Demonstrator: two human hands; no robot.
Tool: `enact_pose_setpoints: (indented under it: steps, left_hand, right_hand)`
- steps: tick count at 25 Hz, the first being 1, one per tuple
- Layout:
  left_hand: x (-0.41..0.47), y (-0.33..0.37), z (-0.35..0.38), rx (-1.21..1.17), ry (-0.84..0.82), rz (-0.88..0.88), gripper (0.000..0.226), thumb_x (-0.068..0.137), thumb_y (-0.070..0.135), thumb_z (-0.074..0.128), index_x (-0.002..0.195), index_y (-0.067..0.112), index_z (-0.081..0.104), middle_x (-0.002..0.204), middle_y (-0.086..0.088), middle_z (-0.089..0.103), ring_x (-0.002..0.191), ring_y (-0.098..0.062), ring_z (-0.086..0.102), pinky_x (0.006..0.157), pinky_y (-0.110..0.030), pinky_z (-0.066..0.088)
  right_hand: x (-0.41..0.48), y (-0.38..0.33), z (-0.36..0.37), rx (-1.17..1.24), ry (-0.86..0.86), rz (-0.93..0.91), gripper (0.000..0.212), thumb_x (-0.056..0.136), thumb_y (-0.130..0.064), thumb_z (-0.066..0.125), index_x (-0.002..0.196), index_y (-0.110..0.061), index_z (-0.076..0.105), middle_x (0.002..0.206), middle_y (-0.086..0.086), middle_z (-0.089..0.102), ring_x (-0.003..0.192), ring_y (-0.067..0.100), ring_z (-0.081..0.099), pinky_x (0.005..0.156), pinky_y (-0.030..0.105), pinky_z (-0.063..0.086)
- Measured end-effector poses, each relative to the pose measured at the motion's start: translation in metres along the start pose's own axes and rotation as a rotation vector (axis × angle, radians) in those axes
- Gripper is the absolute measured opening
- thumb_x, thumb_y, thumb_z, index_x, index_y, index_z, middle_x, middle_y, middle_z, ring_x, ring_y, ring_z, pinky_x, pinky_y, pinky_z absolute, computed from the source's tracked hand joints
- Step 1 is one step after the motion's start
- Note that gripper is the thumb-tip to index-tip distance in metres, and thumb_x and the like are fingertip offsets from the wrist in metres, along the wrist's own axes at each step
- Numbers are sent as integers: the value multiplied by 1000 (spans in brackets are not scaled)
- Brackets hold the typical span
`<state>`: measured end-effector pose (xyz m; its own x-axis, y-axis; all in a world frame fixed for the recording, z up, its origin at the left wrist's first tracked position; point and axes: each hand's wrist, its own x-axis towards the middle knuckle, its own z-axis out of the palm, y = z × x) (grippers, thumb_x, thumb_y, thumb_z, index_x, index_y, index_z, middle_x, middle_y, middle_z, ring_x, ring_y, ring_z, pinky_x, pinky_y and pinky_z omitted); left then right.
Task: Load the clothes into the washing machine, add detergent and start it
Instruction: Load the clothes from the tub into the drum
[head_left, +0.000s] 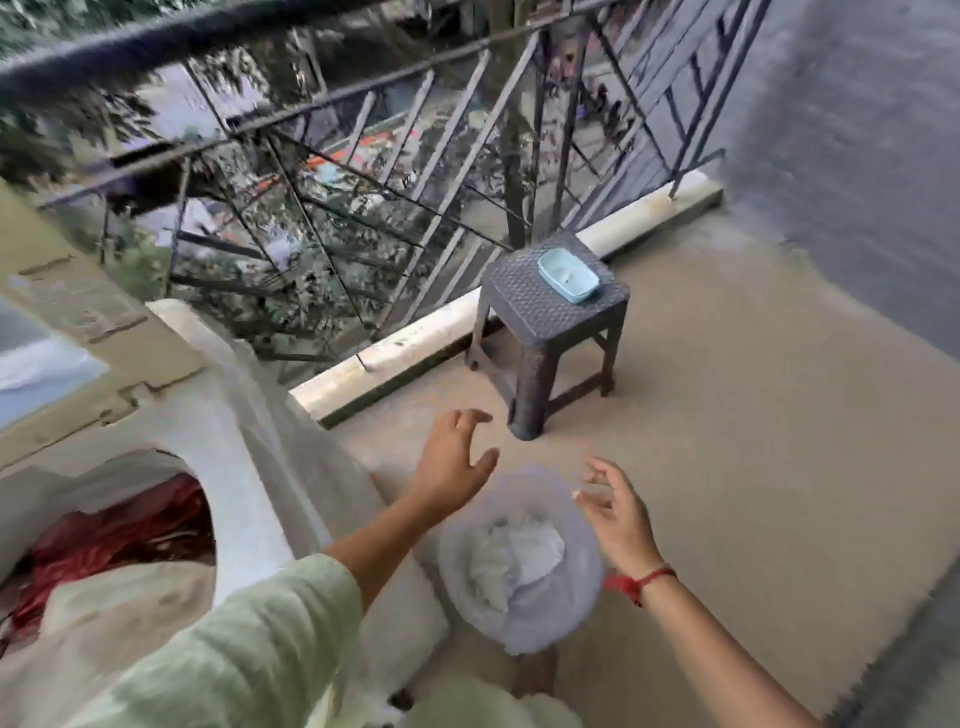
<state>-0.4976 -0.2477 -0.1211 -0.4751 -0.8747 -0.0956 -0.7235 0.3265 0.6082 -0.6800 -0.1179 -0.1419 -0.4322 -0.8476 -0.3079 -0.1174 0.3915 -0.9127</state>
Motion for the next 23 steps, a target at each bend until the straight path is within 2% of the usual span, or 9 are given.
enact_pose_setpoints:
  steps: [2, 5, 10, 14, 16, 19, 21, 23]
  left_hand:
    - [6, -16, 37, 68, -156, -106, 46, 87, 31, 61, 128, 15, 49, 128, -11, 50, 121, -28, 44, 99, -29, 31]
    - [5, -54, 98, 144, -386, -265, 50, 89, 31, 59, 132, 12, 44, 133, -14, 46, 124, -31, 42, 102, -33, 32]
    - [-11, -120, 203, 214, -613, -419, 52, 89, 33, 57, 134, 14, 41, 136, -13, 45, 123, -30, 45, 97, -34, 39]
    - [-11, -166, 293, 179, -681, -480, 52, 90, 32, 57, 134, 11, 40, 135, -13, 44, 125, -30, 43, 100, -33, 35]
    - [-5, -189, 333, 225, -694, -467, 50, 90, 30, 55, 133, 10, 39, 132, -12, 45, 124, -30, 42, 98, -34, 36]
    - [4, -228, 387, 425, -707, -368, 42, 88, 23, 51, 126, 9, 41, 128, -14, 45, 127, -32, 38, 101, -38, 34]
    - [10, -252, 414, 534, -714, -302, 47, 88, 23, 49, 130, 8, 38, 137, -17, 41, 136, -33, 29, 110, -41, 27]
    - [15, -275, 431, 645, -726, -205, 53, 88, 22, 48, 136, 7, 32, 147, -18, 30, 144, -35, 13, 117, -43, 16]
  right_hand:
    - [8, 38, -2, -38, -6, 54, 40, 83, 10, 59, 118, -8, 52, 107, 3, 57, 90, 16, 57, 71, 5, 45]
    - [22, 107, 7, -124, -54, 156, 38, 82, 12, 57, 117, -3, 54, 113, 10, 58, 92, 20, 57, 70, 3, 44]
    - [45, 232, 39, -265, -212, 333, 32, 86, 1, 55, 117, -8, 58, 110, 12, 61, 90, 22, 60, 81, 26, 48]
    - [79, 331, 74, -414, -394, 419, 33, 89, -7, 53, 121, -12, 54, 118, 14, 56, 101, 28, 60, 90, 33, 48]
    - [102, 378, 94, -529, -488, 434, 35, 90, -12, 50, 125, -16, 50, 123, 13, 52, 107, 30, 57, 93, 38, 47]
    - [136, 447, 131, -767, -631, 453, 40, 90, -24, 49, 129, -18, 45, 130, 11, 47, 115, 32, 52, 92, 38, 44]
    - [156, 487, 157, -768, -588, 543, 44, 87, -35, 55, 125, -14, 46, 130, 13, 47, 117, 33, 51, 93, 41, 46]
    - [171, 521, 180, -658, -422, 665, 56, 81, -44, 61, 124, -10, 46, 128, 15, 48, 116, 35, 51, 91, 43, 48]
